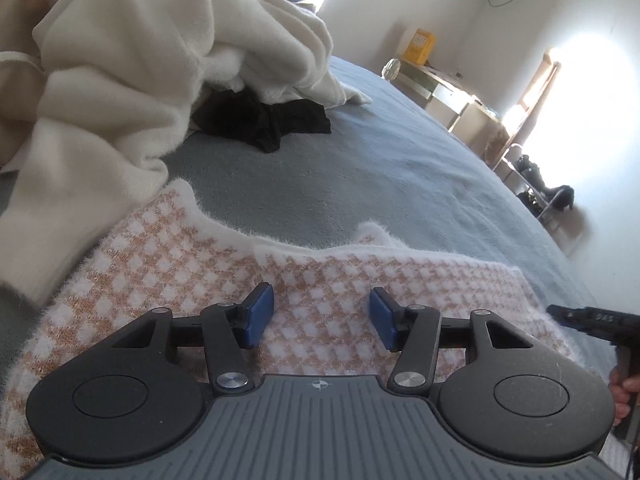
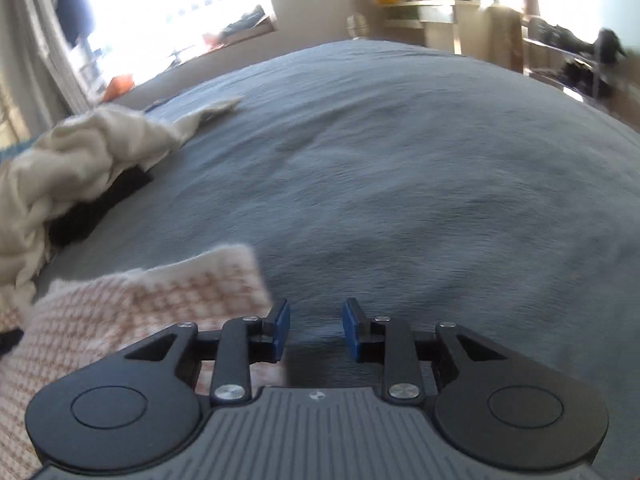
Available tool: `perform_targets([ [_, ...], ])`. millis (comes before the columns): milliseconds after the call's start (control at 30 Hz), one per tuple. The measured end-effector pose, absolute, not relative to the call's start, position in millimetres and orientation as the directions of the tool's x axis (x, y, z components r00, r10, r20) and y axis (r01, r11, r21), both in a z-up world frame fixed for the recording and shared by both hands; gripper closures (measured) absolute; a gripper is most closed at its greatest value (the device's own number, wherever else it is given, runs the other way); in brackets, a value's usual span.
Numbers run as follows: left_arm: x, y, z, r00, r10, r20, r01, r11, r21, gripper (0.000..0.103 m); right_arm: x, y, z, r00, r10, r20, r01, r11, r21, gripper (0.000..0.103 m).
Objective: Fold clothes
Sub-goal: 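Open both grippers and release the folded cardigan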
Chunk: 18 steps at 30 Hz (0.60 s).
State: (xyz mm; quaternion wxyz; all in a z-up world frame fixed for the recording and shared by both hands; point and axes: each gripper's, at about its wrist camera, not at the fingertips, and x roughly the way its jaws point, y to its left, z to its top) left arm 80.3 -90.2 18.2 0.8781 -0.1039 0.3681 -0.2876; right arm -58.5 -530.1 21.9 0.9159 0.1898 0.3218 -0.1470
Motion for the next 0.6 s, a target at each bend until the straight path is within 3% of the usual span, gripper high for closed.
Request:
perform_targets([
  [67,81.1,-90.7,20.7,0.561,-0.579,-0.592,0.42,0.815,-0.399,0.049,-99.6,-549.7,37.3,0.778,-0.188,-0.6,0.448,0.835,0.32,0.067],
  [133,81.8,-88.3,25.0,0.557,-0.571,-0.603,0.4,0.821,-0.408,0.049,-142.9,-560.8,49.7,0.822,-0.144,-0.551,0.429,0.792,0.434,0.065],
  [200,78.1,-82.9,32.3,0.566,-0.555,-0.61,0.385,0.832,-0.4,0.046,-173.1,-552.8,57.9,0.836,-0.096,-0.54,0.388,0.799,0.459,0.06],
  [367,46.3,-41.7,57.2,0.605,-0.554,-0.571,0.364,0.831,-0.42,0.045,-196.3,-514.7,57.0,0.823,0.117,-0.555,0.211,0.845,0.492,0.054],
  [433,25.8,-16.0,69.5,0.641,-0.554,-0.532,0.344,0.826,-0.447,0.045,-189.2,-501.8,52.7,0.799,0.143,-0.583,0.182,0.868,0.461,0.047],
  [600,-33.3,56.4,84.4,0.753,-0.464,-0.467,0.252,0.858,-0.447,0.039,-175.5,-491.4,33.1,0.732,0.146,-0.666,0.188,0.895,0.403,0.047],
])
